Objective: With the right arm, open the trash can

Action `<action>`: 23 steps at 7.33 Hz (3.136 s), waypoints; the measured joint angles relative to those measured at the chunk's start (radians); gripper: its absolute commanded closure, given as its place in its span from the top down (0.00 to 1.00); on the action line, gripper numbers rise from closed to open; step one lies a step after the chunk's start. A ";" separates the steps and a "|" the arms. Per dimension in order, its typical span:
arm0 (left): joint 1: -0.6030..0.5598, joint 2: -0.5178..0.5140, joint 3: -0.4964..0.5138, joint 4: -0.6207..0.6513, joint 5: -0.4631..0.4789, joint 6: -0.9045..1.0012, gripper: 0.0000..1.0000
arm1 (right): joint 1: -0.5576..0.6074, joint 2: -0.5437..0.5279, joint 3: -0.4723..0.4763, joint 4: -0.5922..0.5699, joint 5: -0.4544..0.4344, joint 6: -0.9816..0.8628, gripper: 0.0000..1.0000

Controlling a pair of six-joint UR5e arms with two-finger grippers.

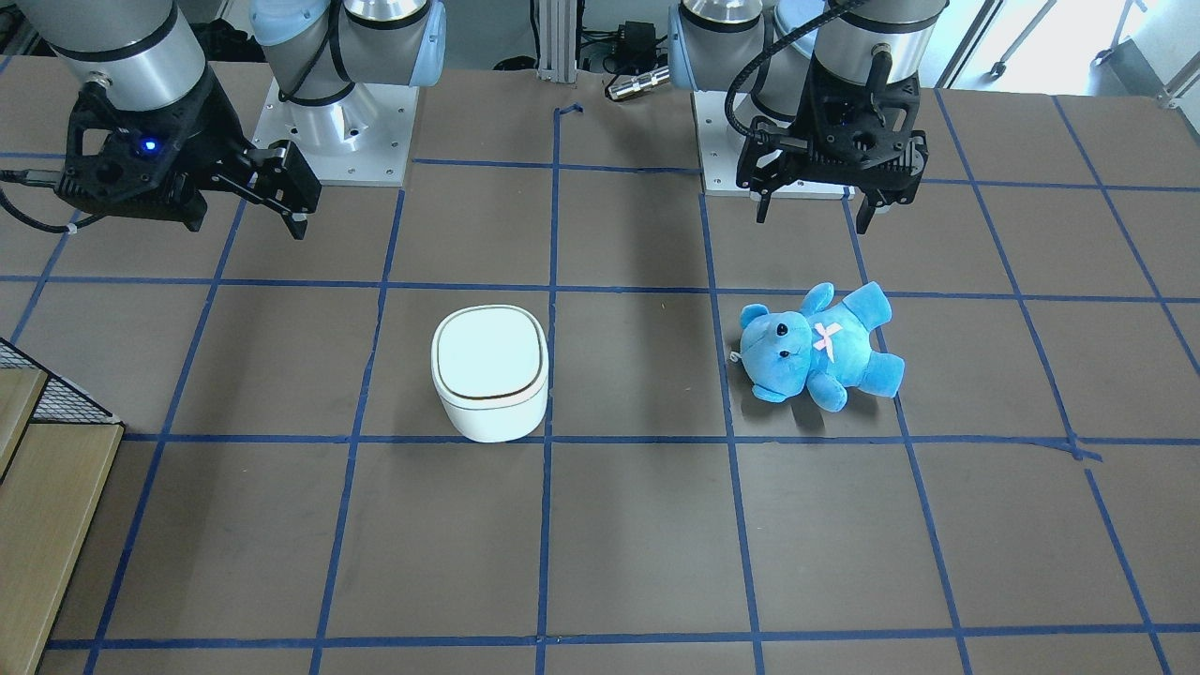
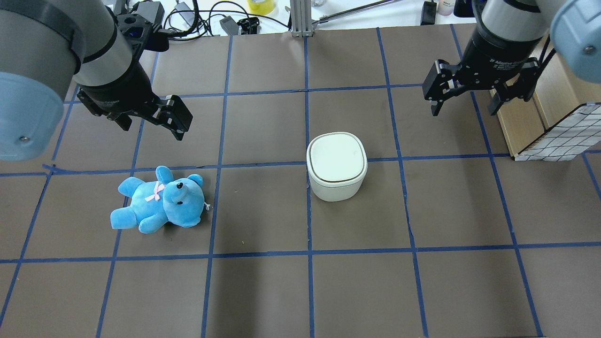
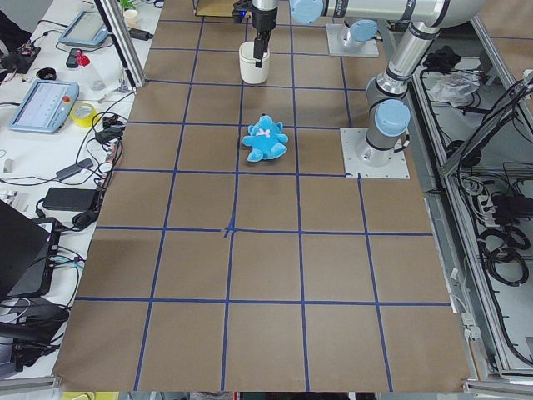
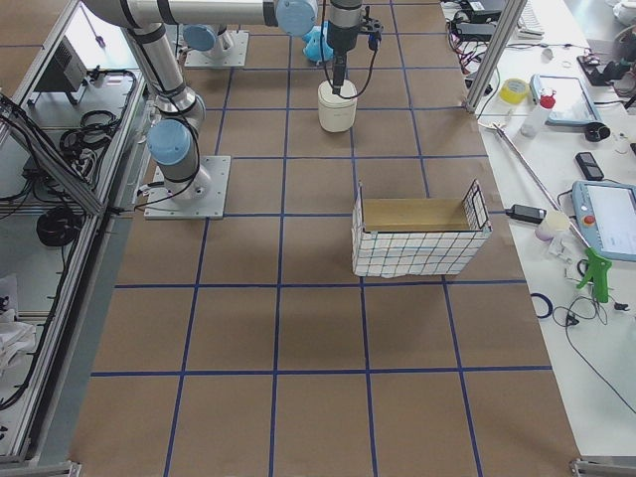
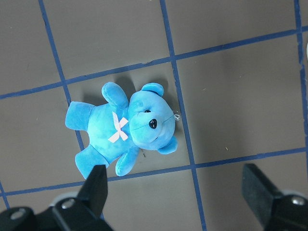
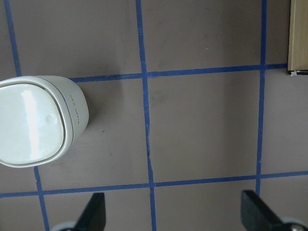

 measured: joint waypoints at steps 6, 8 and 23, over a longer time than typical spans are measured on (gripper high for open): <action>0.000 0.000 0.000 0.000 0.000 0.000 1.00 | 0.001 0.000 -0.001 -0.002 -0.007 0.000 1.00; 0.000 0.000 0.000 0.000 0.000 0.000 1.00 | 0.005 0.004 0.000 -0.004 -0.006 0.000 1.00; 0.000 0.000 0.000 0.000 0.000 0.000 1.00 | 0.166 0.117 0.003 -0.125 0.080 0.185 0.00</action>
